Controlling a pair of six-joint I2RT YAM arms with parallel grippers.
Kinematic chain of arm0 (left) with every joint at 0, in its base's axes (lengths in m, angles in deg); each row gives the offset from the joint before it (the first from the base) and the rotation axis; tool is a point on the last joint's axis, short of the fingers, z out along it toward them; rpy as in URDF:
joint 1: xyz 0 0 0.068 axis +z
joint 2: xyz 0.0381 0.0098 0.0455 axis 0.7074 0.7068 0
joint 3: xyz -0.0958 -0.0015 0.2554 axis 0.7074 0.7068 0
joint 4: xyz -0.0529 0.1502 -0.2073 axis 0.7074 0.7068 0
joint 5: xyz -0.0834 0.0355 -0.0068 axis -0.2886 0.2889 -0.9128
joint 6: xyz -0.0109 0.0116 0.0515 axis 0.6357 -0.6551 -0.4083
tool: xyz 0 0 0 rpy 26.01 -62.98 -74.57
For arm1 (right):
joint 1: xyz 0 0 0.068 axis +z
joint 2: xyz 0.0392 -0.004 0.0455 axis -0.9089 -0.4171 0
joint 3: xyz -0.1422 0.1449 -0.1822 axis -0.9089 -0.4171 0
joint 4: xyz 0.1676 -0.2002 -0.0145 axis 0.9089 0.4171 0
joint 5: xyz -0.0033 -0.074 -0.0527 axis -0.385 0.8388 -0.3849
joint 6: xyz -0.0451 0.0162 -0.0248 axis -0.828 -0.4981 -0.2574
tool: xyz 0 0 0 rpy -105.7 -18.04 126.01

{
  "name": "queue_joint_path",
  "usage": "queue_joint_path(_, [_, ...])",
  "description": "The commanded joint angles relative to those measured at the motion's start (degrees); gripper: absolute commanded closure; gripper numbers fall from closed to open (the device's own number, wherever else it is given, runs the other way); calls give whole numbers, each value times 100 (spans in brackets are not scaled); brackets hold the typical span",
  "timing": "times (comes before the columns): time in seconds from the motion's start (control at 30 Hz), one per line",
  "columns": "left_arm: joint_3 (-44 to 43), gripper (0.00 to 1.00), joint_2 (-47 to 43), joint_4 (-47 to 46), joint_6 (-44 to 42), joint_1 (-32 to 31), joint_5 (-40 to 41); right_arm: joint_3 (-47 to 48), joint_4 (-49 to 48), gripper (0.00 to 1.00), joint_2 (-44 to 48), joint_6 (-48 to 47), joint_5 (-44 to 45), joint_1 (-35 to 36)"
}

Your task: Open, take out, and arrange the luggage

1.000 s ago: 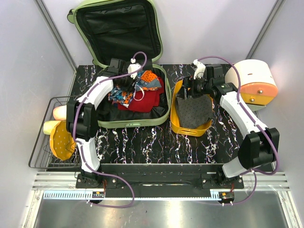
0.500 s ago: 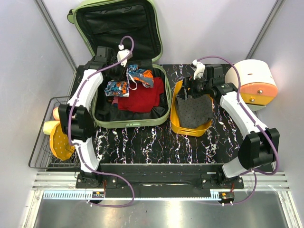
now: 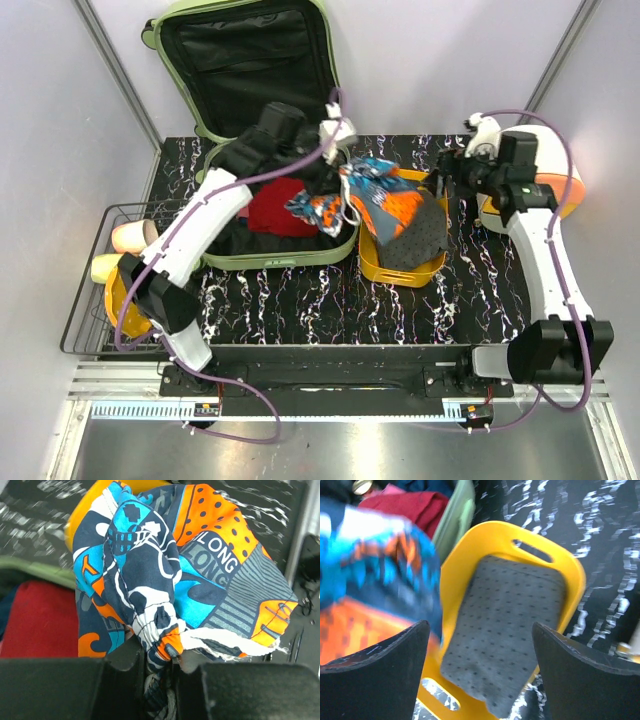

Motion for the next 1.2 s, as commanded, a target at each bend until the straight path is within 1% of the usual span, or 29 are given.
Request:
queue_joint_path(0.0, [-342,100,76,-533,-785,-921,-89,145,228,7,452,-289,186,-879])
queue_joint_path(0.03, [-438,100,182,-595,-1187,-1035,8,154,254,7,461,-271,160,-1082])
queue_joint_path(0.07, [-657,100,296,-657,-1348,-1219,131,197,307,7,452,-254,29,-1501])
queue_joint_path(0.1, [-781,100,558,-753,-1480,-1290,393,224,333,7,426,-227,-68,-1680])
queue_joint_path(0.13, [-921,100,700,-919,-1699,-1361,561,250,368,7,408,-236,-156,-1821])
queue_joint_path(0.17, [-1201,100,841,-1034,-1771,-1509,789,294,421,7,391,-245,-287,-1961])
queue_joint_path(0.2, [-1343,100,1129,-1157,-1806,-1572,1183,312,456,7,356,-280,-358,-2145])
queue_joint_path(0.23, [-1466,100,1262,-1376,-1937,-1633,1378,329,500,7,355,-297,-463,-2217])
queue_joint_path(0.27, [-1563,100,1368,-1500,-2051,-1738,1554,338,509,7,355,-341,-499,-2252])
queue_joint_path(0.3, [-1503,100,1482,-1840,-2192,-1774,1643,338,518,7,355,-368,-543,-2305])
queue_joint_path(0.33, [-1381,100,1466,-2061,-2480,-1775,1478,330,536,8,347,-394,-674,-2305])
queue_joint_path(0.37, [-936,100,1431,-2298,-2692,-1757,1216,321,544,8,347,-455,-754,-2297])
queue_joint_path(0.4, [-670,100,1326,-2745,-2964,-1757,778,329,553,9,312,-464,-833,-2305])
queue_joint_path(0.43, [-424,100,1291,-2923,-3645,-1757,600,312,588,10,294,-464,-990,-2305])
queue_joint_path(0.47, [-48,100,1264,-3064,-3965,-1757,406,312,615,10,276,-499,-1061,-2305])
queue_joint_path(0.5, [52,100,1290,-3144,-4308,-1740,109,303,624,10,233,-500,-1132,-2305])
queue_joint_path(0.53, [105,100,1351,-3145,-4851,-1739,27,286,632,11,215,-500,-1237,-2305])
queue_joint_path(0.6, [-52,100,1622,-2865,-5285,-1696,-209,242,624,12,180,-491,-1369,-2305])
queue_joint_path(0.67, [-158,96,1790,-2732,-5760,-1661,-342,172,606,13,162,-395,-1606,-2305])
queue_joint_path(0.77, [122,87,1967,-2758,-6585,-1634,-535,75,562,17,118,-219,-1940,-2305])
queue_joint_path(0.8, [236,85,2002,-2941,-6997,-1617,-562,57,562,18,83,-201,-2019,-2305])
queue_joint_path(0.83, [368,82,2028,-2995,-7192,-1590,-545,40,588,18,74,-192,-2081,-2297])
queue_joint_path(0.9, [317,73,2125,-2934,-7448,-1538,-501,31,667,19,-5,-192,-2047,-2297])
queue_joint_path(0.93, [108,63,2160,-2829,-7466,-1450,-518,39,720,18,-66,-227,-2020,-2297])
queue_joint_path(0.97, [-16,45,2195,-2689,-7510,-1397,-518,31,781,16,-162,-314,-2003,-2297])
queue_joint_path(1.07, [-35,16,1960,-2477,-7537,-1186,-518,-74,870,14,-382,-377,-1976,-2288])
queue_joint_path(1.13, [148,9,1748,-2398,-7686,-1020,-483,-127,913,13,-523,-333,-1932,-2235])
queue_joint_path(1.17, [193,8,1512,-2250,-7695,-958,-492,-119,948,13,-645,-324,-1932,-2209])
